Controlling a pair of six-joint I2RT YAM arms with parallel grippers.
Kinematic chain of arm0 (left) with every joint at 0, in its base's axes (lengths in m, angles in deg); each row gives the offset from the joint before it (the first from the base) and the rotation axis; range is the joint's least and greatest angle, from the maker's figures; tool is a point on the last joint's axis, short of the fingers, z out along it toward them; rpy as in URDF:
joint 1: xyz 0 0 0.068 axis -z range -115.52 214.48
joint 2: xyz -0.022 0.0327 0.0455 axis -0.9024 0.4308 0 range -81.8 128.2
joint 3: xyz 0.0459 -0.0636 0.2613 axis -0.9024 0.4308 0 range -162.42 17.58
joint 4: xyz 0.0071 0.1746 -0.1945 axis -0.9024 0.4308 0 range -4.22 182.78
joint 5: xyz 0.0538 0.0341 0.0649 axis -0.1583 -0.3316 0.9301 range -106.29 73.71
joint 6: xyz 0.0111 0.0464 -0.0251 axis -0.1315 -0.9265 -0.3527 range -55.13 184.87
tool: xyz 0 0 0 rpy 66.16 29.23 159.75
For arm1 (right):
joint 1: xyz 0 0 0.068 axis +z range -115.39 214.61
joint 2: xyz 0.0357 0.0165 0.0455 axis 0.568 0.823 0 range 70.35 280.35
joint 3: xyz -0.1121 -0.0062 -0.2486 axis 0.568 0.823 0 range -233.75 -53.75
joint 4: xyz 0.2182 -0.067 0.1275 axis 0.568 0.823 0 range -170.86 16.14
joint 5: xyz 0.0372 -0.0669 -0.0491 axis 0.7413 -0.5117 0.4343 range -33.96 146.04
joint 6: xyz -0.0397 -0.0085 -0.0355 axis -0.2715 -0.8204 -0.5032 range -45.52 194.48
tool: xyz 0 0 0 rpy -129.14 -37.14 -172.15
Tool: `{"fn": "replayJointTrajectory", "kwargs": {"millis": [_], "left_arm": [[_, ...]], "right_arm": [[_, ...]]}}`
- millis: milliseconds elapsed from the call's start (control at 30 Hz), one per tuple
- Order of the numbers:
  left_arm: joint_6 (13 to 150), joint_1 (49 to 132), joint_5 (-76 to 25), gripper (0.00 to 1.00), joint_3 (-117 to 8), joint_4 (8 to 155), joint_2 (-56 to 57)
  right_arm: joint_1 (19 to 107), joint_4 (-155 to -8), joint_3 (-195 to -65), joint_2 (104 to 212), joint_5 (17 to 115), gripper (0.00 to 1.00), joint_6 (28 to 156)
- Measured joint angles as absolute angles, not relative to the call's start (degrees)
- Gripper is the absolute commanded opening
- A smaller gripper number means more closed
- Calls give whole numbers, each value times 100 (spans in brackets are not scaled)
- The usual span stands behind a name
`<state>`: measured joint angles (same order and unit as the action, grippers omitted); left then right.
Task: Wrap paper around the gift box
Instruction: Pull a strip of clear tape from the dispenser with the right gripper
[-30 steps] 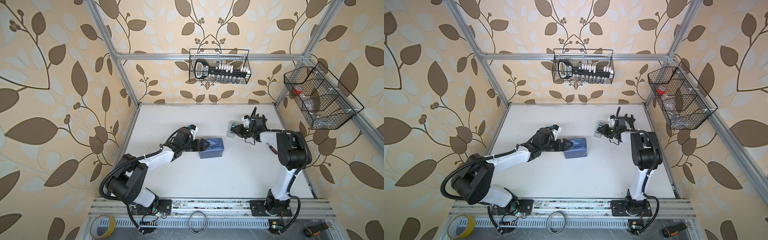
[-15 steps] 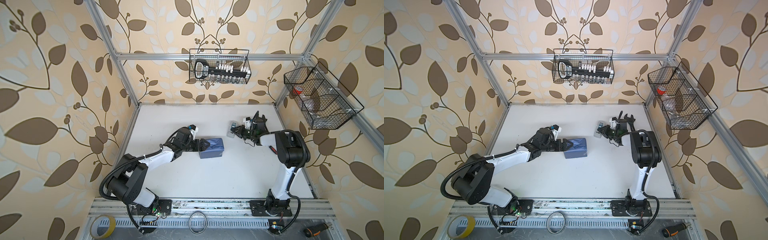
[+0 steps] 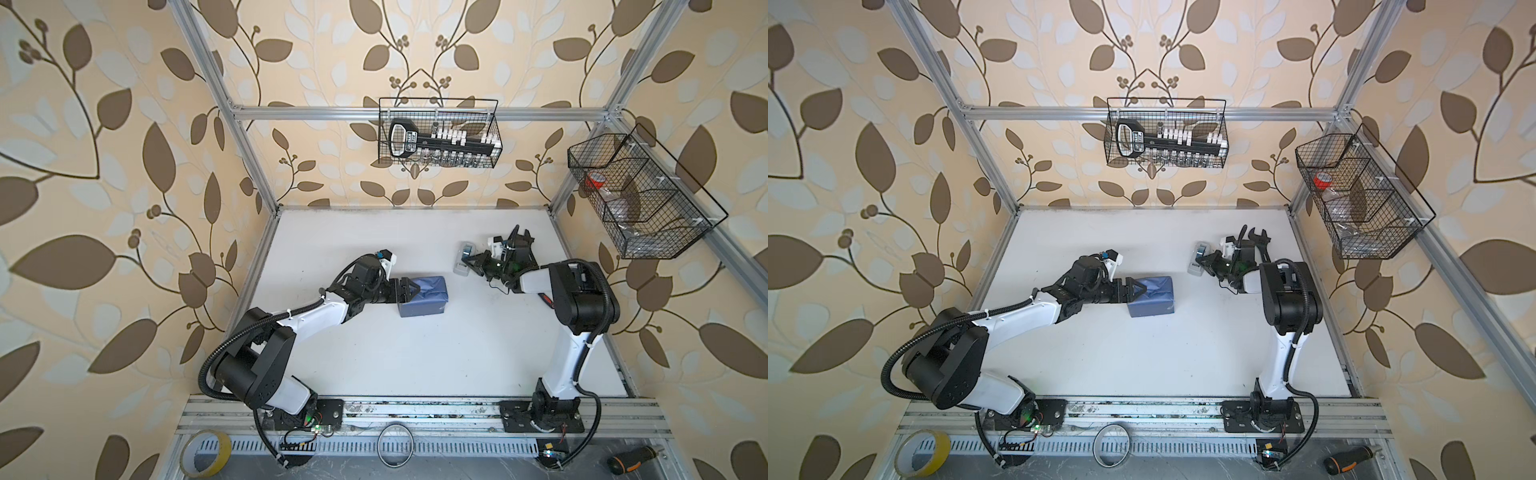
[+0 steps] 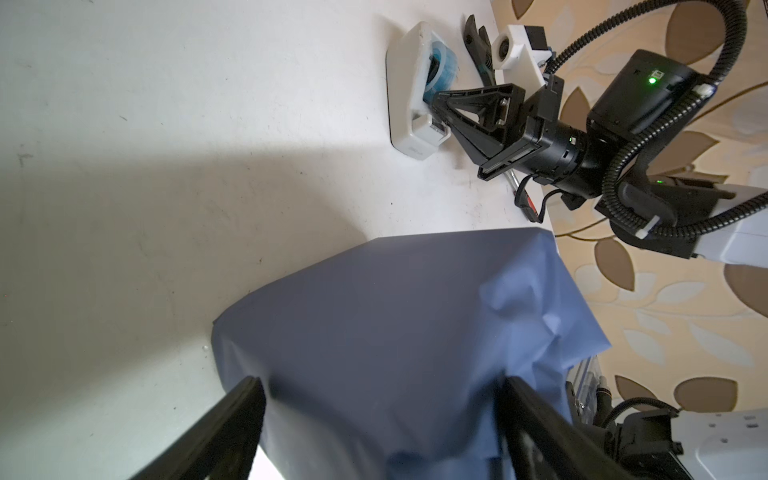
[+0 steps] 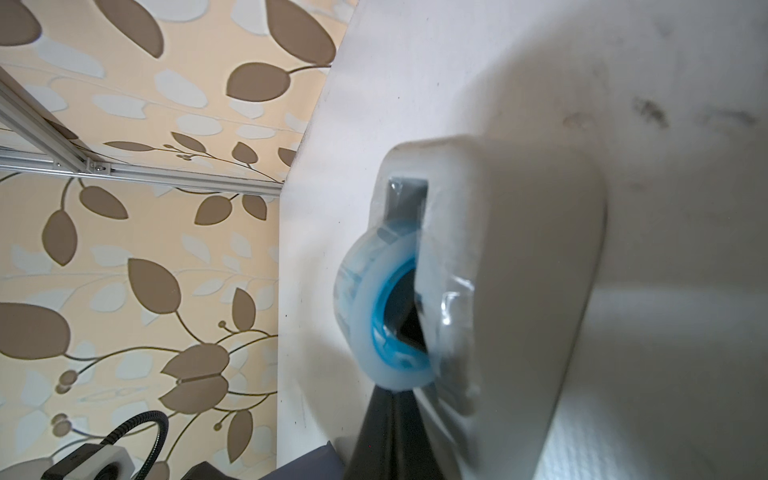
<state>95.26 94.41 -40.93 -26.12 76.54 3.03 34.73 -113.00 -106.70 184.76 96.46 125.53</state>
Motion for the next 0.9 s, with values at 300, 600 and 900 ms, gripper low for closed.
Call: {"fn": "replayJointTrajectory", "kwargs": {"millis": [300, 600, 900], "left_arm": [[9526, 9441, -4093, 89, -2612, 7652, 303], [9526, 9441, -4093, 89, -2612, 7650, 308], [9526, 9441, -4093, 89, -2612, 7641, 314]], "right_arm": [[3471, -11921, -10504, 18476, 9795, 0, 13272], [3462, -12714, -10139, 18428, 9837, 0, 13847], [3664, -13116, -9695, 18192, 9810, 0, 13998]]}}
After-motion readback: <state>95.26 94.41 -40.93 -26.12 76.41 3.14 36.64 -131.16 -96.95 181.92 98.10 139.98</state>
